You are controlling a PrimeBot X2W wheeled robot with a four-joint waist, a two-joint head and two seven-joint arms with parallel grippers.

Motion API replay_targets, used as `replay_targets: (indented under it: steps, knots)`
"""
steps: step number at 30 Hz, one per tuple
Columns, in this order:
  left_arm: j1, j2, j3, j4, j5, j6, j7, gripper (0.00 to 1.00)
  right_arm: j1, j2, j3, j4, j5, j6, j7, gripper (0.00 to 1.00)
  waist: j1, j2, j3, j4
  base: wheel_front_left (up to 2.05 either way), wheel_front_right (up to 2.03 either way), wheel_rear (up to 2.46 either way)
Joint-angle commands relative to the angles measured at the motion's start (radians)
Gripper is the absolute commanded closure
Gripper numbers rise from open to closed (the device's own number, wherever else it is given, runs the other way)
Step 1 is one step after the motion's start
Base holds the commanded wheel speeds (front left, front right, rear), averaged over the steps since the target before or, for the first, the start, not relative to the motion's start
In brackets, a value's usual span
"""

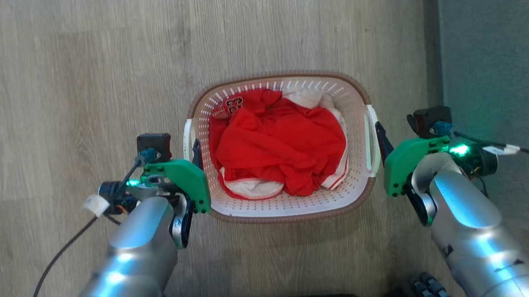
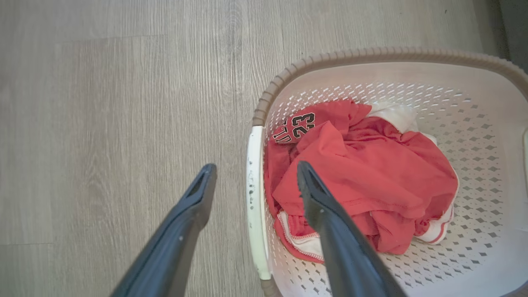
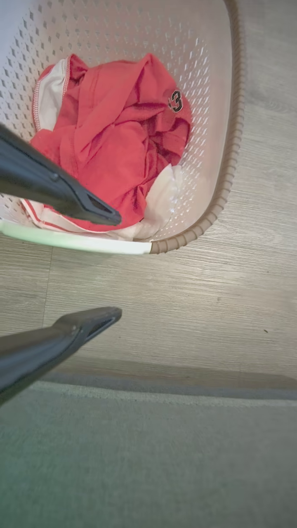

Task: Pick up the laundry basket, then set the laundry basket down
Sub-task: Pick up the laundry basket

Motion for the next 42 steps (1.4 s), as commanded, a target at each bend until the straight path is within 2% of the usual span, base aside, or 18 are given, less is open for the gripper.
replay_targets:
  steps: [1,5,18,25,34,42]
  knots:
    - [-0.002,0.017,0.006,0.002,-0.027,-0.007,-0.002,0.0,0.009,0.003,0.03,0.004,0.004,0.006,0.004,0.0,-0.0002,0.0,0.022,0.006,0.0,0.0,0.0]
    - [-0.032,0.017,-0.075,0.03,-0.113,-0.027,0.041,0.0,-0.031,0.002,0.056,0.08,0.015,0.006,0.025,0.0,-0.0002,0.0,0.052,0.01,0.0,0.0,0.0]
    - [-0.143,0.017,-0.232,0.085,-0.209,-0.057,0.162,0.0,-0.12,0.012,0.104,0.179,0.059,0.006,0.079,0.0,-0.0002,0.0,0.129,0.015,0.0,0.0,0.0]
    - [-0.186,0.017,-0.288,0.108,-0.258,-0.058,0.237,0.0,-0.162,0.018,0.128,0.212,0.096,0.006,0.098,0.0,-0.0002,0.0,0.16,0.014,0.0,0.0,0.0]
    - [-0.229,0.017,-0.339,0.136,-0.3,-0.067,0.283,0.0,-0.201,0.024,0.16,0.246,0.137,0.006,0.127,0.0,-0.0002,0.0,0.194,0.011,0.0,0.0,0.0]
    - [-0.255,0.017,-0.384,0.127,-0.332,-0.056,0.299,0.0,-0.216,0.025,0.191,0.244,0.203,0.006,0.147,0.0,-0.0002,0.0,0.213,0.017,0.0,0.0,0.0]
